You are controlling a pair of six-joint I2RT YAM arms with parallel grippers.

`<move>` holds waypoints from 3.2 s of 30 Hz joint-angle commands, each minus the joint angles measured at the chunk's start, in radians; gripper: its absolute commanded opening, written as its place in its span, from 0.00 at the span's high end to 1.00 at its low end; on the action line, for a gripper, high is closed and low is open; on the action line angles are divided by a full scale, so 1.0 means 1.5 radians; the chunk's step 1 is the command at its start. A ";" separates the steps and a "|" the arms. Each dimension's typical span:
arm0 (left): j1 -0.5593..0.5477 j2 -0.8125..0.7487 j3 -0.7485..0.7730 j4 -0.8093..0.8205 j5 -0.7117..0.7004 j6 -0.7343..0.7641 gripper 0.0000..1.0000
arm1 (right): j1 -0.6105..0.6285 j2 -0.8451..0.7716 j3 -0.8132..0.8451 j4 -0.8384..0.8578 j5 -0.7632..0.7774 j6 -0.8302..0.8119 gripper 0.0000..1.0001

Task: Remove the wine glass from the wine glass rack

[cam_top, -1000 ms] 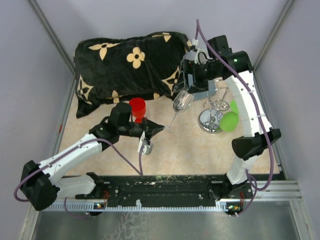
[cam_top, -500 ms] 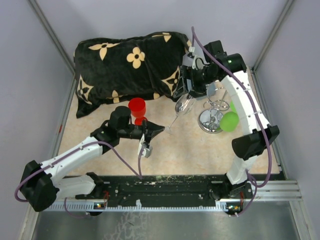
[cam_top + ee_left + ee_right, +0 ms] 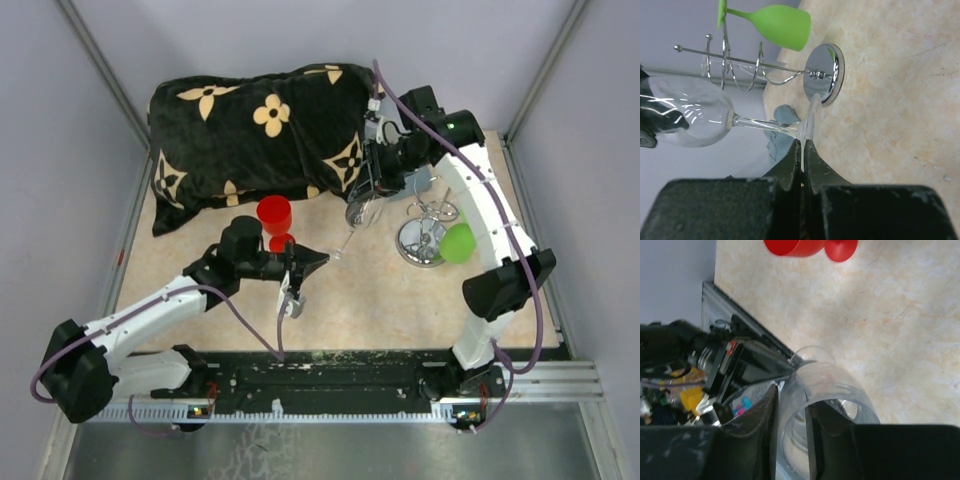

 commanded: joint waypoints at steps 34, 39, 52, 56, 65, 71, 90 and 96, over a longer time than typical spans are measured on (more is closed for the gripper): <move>-0.003 0.089 0.167 0.230 -0.343 -0.320 0.00 | -0.114 -0.044 0.199 0.096 -0.007 0.082 1.00; 0.022 0.158 0.354 0.113 -0.498 -0.509 0.00 | -0.115 -0.060 0.162 0.177 0.038 0.115 1.00; 0.315 0.216 0.529 -0.184 -0.445 -0.888 0.00 | -0.002 0.004 0.220 0.184 0.240 0.090 1.00; 0.353 0.200 0.506 -0.200 -0.429 -0.922 0.00 | 0.105 0.040 0.220 0.174 0.370 0.058 1.00; 0.428 0.203 0.487 -0.256 -0.385 -1.002 0.00 | 0.221 0.061 0.096 0.235 0.536 0.037 1.00; 0.429 0.208 0.495 -0.259 -0.381 -1.011 0.00 | 0.255 0.064 -0.027 0.311 0.562 0.048 1.00; 0.429 0.235 0.528 -0.281 -0.373 -1.015 0.00 | 0.291 0.114 -0.136 0.363 0.520 0.084 1.00; 0.430 0.235 0.529 -0.282 -0.369 -1.016 0.00 | 0.292 0.114 -0.178 0.396 0.514 0.087 1.00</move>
